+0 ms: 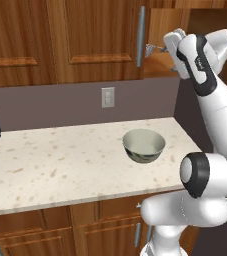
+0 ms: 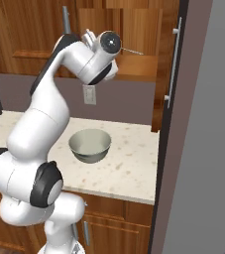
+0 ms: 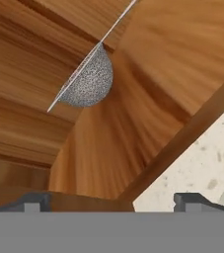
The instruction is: Open the cabinet and setup a tea strainer by placing it in the bowl upright.
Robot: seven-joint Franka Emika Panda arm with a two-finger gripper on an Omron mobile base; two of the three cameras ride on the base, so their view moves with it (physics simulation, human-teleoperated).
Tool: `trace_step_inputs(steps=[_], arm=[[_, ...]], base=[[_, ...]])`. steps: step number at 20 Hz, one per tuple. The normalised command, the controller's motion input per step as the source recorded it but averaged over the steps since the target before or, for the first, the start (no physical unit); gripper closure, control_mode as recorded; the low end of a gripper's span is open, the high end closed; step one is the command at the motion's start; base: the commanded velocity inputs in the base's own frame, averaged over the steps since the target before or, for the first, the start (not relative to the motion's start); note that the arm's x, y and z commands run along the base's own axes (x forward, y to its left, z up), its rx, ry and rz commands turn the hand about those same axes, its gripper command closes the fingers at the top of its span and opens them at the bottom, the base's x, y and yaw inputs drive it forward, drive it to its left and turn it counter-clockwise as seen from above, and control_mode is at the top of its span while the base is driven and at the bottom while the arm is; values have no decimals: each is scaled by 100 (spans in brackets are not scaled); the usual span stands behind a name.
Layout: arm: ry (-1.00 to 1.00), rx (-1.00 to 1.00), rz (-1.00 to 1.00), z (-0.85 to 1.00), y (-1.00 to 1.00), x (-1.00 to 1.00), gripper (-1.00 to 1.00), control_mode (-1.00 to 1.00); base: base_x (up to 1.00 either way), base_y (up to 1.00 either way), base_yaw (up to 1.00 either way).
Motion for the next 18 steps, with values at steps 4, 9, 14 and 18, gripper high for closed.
trace_step_inputs(steps=[4, 9, 14, 18], arm=[[16, 7, 8, 0, 9, 26, -100, -100], [14, 17, 11, 1, 3, 11, -100, -100], [1, 2, 11, 0, 25, 0, -100, -100], [0, 0, 8, 0, 39, 5, -100, -100]], base=[[0, 0, 0], [0, 0, 0], [0, 0, 0], [0, 0, 0]])
